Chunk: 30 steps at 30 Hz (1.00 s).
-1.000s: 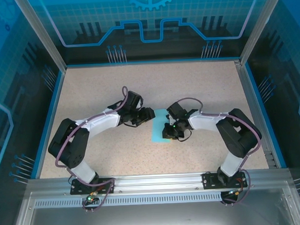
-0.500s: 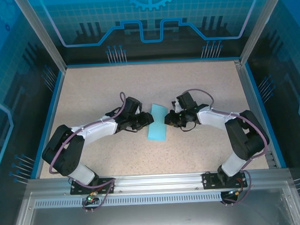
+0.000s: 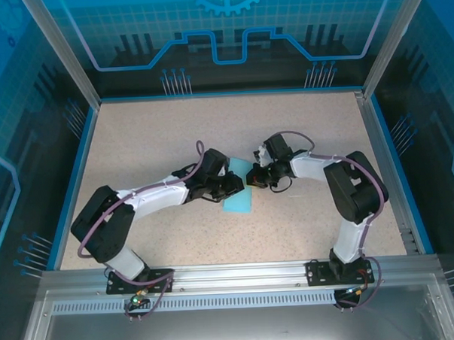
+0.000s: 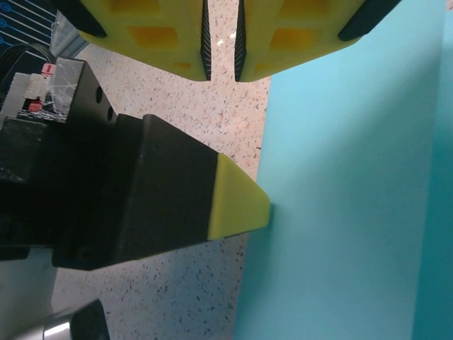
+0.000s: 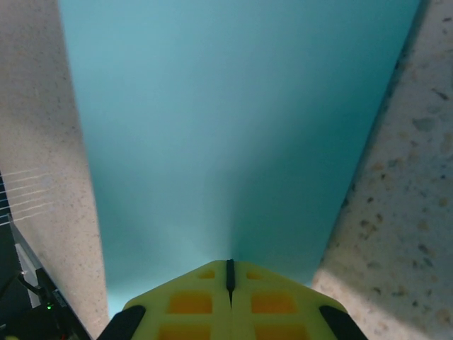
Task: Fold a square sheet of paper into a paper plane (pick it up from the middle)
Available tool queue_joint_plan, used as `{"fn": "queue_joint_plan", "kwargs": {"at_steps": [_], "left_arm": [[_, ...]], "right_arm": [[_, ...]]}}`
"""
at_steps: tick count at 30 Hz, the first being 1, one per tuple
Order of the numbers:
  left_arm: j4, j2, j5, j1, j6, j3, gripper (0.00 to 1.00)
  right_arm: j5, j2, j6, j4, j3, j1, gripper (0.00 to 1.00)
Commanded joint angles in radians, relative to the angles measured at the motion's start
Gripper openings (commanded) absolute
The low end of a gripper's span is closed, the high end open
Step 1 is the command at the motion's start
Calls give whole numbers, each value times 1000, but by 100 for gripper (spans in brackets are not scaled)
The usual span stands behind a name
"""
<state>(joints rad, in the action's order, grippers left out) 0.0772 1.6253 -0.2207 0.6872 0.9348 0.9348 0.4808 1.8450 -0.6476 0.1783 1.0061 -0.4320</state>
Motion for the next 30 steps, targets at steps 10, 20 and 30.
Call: {"fn": "queue_joint_plan", "kwargs": {"at_steps": [10,20,30], "left_arm": [[-65,159,-92,27,42,59,1],[-166,230,-134,27,63,47,0],[-99,272,-100,27,45,58,0]], "right_arm": [[18,84,33,-4,-6,17,3],[45,75,1,-41,-27,30,4],[95,-7,-8,-70,-38,44,9]]}}
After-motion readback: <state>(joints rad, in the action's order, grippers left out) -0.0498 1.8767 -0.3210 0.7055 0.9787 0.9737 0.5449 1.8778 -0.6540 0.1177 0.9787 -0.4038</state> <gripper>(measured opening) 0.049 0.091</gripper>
